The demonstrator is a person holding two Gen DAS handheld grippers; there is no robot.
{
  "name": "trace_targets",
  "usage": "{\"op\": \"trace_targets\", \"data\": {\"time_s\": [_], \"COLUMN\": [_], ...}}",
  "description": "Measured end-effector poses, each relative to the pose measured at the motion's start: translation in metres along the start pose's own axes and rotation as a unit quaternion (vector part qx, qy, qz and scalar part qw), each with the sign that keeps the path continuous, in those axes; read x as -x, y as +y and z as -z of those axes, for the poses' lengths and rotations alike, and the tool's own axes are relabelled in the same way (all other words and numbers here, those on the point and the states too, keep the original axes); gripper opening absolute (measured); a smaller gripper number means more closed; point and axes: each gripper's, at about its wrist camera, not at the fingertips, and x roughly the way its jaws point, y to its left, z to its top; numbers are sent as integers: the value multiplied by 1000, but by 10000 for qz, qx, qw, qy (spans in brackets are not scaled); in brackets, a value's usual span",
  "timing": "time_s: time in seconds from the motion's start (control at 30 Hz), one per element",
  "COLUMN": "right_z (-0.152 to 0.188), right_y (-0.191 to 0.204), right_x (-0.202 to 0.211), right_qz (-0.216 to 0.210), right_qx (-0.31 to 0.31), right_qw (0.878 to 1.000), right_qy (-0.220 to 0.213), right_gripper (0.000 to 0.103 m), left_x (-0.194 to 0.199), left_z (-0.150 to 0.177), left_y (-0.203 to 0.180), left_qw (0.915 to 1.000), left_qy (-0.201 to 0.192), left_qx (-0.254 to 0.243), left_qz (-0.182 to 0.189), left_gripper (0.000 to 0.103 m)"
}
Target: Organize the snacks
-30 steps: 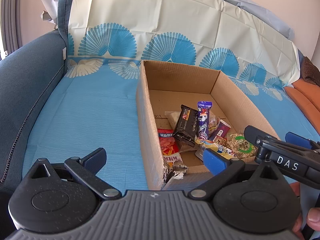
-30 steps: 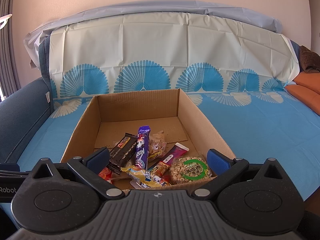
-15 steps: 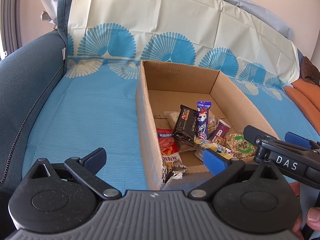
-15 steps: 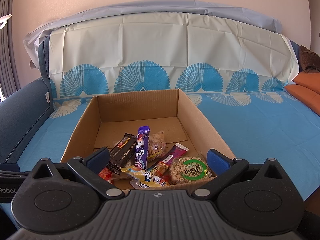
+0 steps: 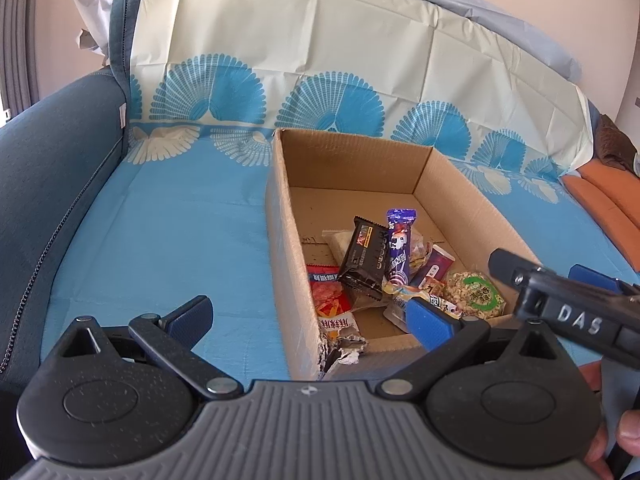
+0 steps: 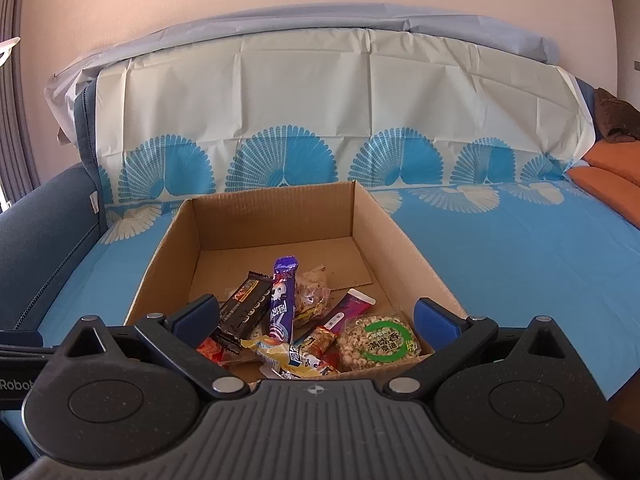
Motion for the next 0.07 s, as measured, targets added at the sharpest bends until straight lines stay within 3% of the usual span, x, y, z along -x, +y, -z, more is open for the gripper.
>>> {"op": "trace_targets", "data": {"time_s": [0.07], "right_z": [-4], "right_y": [-6], "right_x": [6], "right_qz": [27], "right_qx": [-210], "right_qw": [9997], "right_qy": [-111], "right_gripper": [102], "left_x": [1], "left_z": [-1], "left_y": [1], "left_qw": [10000], "left_qy": [-9], "left_qx": [-69], "left_qz": [10], "left_gripper": [103]}}
